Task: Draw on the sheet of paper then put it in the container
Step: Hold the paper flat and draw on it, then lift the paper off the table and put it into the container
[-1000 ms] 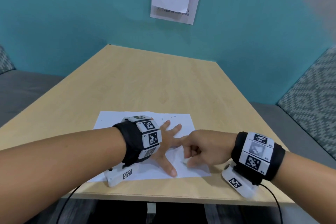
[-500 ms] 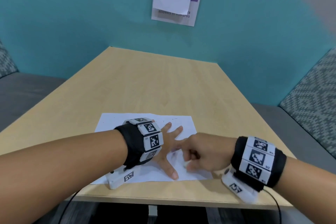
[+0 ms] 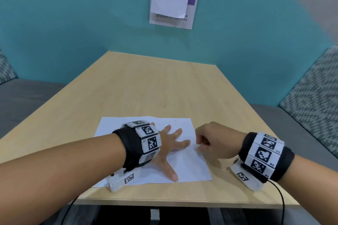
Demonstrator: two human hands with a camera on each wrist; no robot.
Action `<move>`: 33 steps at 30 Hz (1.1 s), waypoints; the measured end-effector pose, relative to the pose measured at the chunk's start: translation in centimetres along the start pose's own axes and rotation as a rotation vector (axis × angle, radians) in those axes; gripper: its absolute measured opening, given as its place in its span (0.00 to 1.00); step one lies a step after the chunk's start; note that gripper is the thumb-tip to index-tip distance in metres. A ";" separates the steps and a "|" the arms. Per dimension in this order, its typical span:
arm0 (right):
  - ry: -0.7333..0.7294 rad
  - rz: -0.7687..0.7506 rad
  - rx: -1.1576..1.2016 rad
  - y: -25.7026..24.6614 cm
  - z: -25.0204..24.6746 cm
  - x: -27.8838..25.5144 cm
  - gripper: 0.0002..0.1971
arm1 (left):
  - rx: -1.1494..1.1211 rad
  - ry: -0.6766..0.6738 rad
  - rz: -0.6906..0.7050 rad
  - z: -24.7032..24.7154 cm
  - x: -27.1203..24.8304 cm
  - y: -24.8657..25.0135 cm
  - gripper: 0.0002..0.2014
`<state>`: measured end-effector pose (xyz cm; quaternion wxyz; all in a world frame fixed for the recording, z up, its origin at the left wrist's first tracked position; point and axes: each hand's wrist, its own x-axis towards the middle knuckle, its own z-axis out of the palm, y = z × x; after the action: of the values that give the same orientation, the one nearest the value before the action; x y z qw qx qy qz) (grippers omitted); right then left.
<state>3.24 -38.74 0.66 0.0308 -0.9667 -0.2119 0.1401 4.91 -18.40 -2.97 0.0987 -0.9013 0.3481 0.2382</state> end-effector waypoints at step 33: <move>-0.122 -0.349 -0.233 -11.3 4.0 -2.8 0.09 | -1.233 0.751 -1.194 17.5 -24.0 -3.0 0.59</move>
<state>-4.91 -29.62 -1.07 -0.0701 -0.9022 -0.3921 0.1656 -14.87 3.78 -6.16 -0.4095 -0.8420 -0.3508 -0.0159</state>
